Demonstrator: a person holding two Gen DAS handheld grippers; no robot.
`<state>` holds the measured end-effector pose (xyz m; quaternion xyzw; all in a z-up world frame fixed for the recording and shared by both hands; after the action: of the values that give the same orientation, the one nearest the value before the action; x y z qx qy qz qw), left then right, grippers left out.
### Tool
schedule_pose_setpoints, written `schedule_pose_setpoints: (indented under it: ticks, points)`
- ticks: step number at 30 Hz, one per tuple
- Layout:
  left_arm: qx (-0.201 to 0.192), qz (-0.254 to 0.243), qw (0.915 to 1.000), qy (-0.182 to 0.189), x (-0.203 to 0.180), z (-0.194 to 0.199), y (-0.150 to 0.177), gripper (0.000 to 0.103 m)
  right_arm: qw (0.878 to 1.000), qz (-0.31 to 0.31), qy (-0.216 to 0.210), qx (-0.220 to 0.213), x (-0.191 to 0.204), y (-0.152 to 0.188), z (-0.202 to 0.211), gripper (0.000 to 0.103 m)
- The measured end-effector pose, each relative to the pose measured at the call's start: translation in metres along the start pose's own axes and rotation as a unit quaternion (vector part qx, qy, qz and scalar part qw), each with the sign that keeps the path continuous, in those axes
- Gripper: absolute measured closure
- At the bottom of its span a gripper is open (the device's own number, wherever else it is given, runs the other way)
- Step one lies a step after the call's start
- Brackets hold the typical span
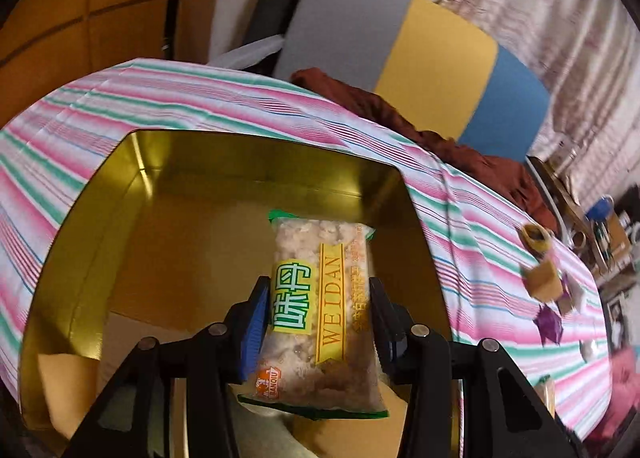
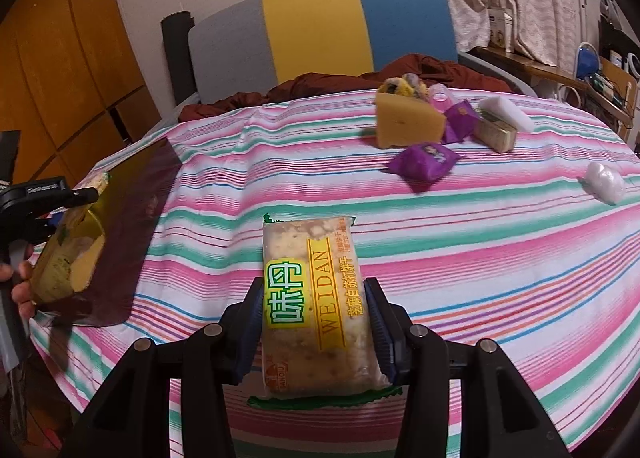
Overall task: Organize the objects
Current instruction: 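Carry both biscuit packs to the gold tray and open both grippers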
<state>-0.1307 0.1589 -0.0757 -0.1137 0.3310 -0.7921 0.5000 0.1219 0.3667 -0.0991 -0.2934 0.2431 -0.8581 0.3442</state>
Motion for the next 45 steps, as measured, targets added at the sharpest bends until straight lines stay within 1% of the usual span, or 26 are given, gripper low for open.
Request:
schedule_pose_setpoints:
  ticks: [2,6,7,8,10,13,17,20,22,27,33,35,39,42,45]
  points:
    - [-0.008,0.005,1.0000,-0.003,0.004,0.000,-0.004,0.035,1.000,0.006,-0.009,-0.001,0.010,-0.002,0.001,0.055]
    - [-0.028,0.014,0.9995,0.007,0.007,0.008,-0.004,0.028,0.999,0.017,-0.035,-0.003,0.033,-0.007,0.005,0.055]
    - [-0.036,0.019,0.9991,0.005,0.009,0.013,-0.003,0.024,0.999,0.019,-0.044,-0.001,0.040,-0.009,0.006,0.055]
    - [-0.042,0.022,0.9989,0.001,0.010,0.017,-0.001,0.020,0.998,0.023,-0.053,0.001,0.047,-0.010,0.006,0.055]
    - [-0.055,0.026,0.9981,-0.011,0.014,0.027,0.003,0.014,0.997,0.033,-0.069,0.002,0.062,-0.012,0.007,0.055]
    - [-0.068,0.029,0.9968,-0.031,0.018,0.043,0.019,0.008,0.994,0.049,-0.096,0.005,0.088,-0.016,0.007,0.055]
    - [-0.071,0.015,0.9963,-0.047,0.019,0.056,0.038,0.007,0.988,0.066,-0.137,0.020,0.126,-0.021,0.001,0.055]
    - [-0.071,0.002,0.9960,-0.054,0.022,0.064,0.048,0.007,0.984,0.079,-0.155,0.035,0.151,-0.023,-0.007,0.055]
    - [-0.071,0.003,0.9956,-0.061,0.026,0.069,0.055,0.007,0.982,0.088,-0.159,0.043,0.165,-0.023,-0.014,0.055]
    - [-0.075,0.013,0.9954,-0.058,0.035,0.079,0.065,0.005,0.978,0.112,-0.163,0.062,0.197,-0.026,-0.037,0.055]
    - [-0.073,0.020,0.9955,-0.056,0.040,0.083,0.072,0.005,0.977,0.144,-0.142,0.071,0.223,-0.026,-0.068,0.055]
    - [-0.071,0.021,0.9957,-0.056,0.042,0.083,0.074,0.005,0.977,0.156,-0.120,0.080,0.228,-0.025,-0.084,0.055]
    - [-0.071,0.026,0.9958,-0.053,0.044,0.083,0.075,0.005,0.977,0.161,-0.099,0.100,0.232,-0.027,-0.105,0.055]
    - [-0.070,0.028,0.9958,-0.051,0.044,0.083,0.075,0.005,0.979,0.163,-0.077,0.099,0.233,-0.030,-0.116,0.054]
    - [-0.070,0.031,0.9959,-0.049,0.044,0.083,0.075,0.005,0.980,0.159,-0.074,0.093,0.233,-0.032,-0.115,0.053]
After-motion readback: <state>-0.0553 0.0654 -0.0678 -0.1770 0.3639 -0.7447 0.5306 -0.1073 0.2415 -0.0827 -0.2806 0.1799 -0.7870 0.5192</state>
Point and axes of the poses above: each gripper's, at about its wrist camera, not at the fingertips, and z roughly against the way its jaws point, x to its left, y to its underside, the point moved 6 cm from there along -z, roughly the way its jaws point, and after that the axes turned 12 degrees about -z, right-handed, at the moved point
